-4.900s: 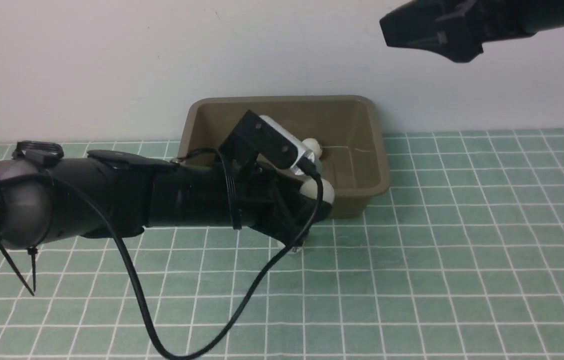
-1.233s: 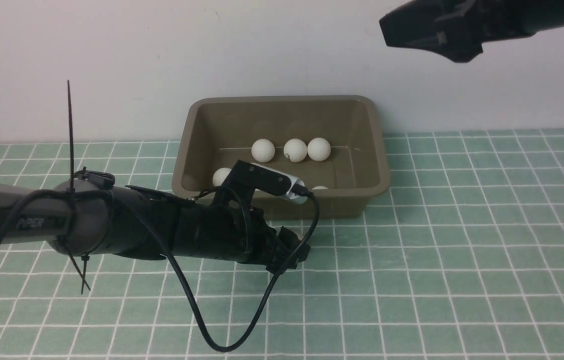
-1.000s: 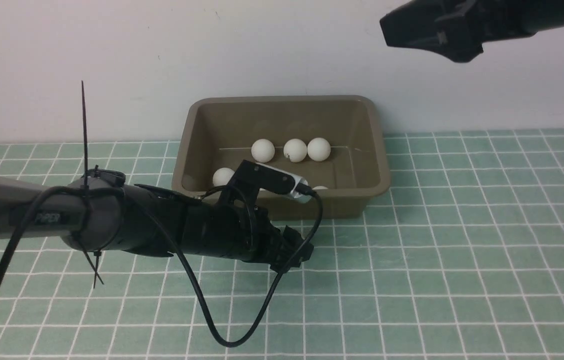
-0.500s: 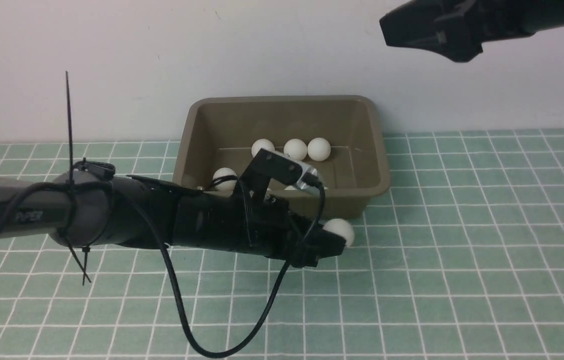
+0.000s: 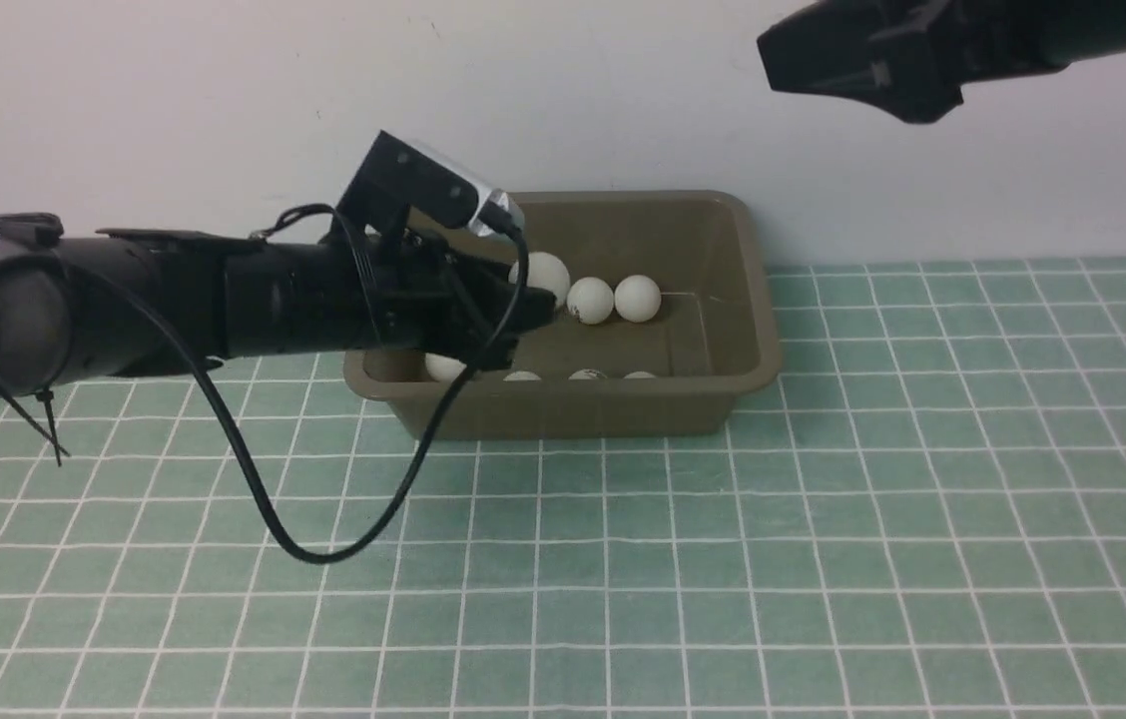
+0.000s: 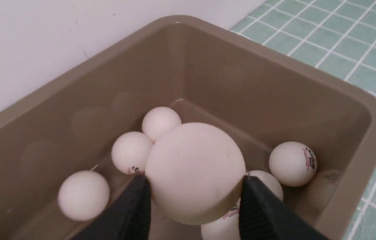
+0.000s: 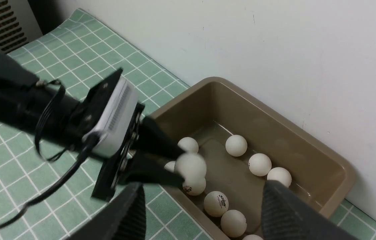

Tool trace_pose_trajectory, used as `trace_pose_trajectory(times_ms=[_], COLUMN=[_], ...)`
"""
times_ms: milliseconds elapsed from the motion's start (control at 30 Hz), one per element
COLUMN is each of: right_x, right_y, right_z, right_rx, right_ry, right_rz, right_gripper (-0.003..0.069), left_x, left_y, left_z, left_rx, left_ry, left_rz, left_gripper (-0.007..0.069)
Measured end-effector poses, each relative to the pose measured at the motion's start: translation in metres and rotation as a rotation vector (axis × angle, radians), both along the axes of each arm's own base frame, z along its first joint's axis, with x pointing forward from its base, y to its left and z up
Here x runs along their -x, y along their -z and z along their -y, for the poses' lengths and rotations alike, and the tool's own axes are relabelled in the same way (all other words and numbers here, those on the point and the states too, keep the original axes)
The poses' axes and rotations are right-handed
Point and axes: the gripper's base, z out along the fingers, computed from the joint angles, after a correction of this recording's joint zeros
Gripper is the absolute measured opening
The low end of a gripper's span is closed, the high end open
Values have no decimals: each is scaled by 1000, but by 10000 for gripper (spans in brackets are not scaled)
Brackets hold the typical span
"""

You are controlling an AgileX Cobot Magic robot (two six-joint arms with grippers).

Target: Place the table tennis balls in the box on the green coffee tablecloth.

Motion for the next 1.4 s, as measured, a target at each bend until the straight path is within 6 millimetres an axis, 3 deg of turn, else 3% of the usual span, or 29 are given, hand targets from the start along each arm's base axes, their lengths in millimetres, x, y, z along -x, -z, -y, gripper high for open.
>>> trace_pose_trajectory(times_ms=[200, 433, 567, 800, 1033, 1133, 1400], right_x=[0, 0, 1, 1, 1, 1, 0], right_y=[0, 0, 0, 0, 0, 0, 0], right_z=[0, -1, -1, -1, -1, -1, 0], right_rx=[-3, -13, -13, -17, -15, -5, -4], right_ry=[-1, -3, -6, -7, -9, -15, 1], right_rz=[-1, -5, -10, -12, -10, -1, -12], right_gripper=[430, 430, 430, 430, 430, 430, 430], left_x=[-12, -16, -13, 11, 25, 26, 33], left_y=[17, 21, -4, -67, -78, -79, -95], left_z=[3, 0, -14, -61, -100, -104, -86], left_rx=[-8, 36, 96, 79, 108, 166, 404], left_ry=[34, -48, -135, -174, -217, -222, -73], left_rz=[-7, -85, -113, -100, -202, -241, -274], left_gripper=[351, 505, 520, 435, 405, 405, 405])
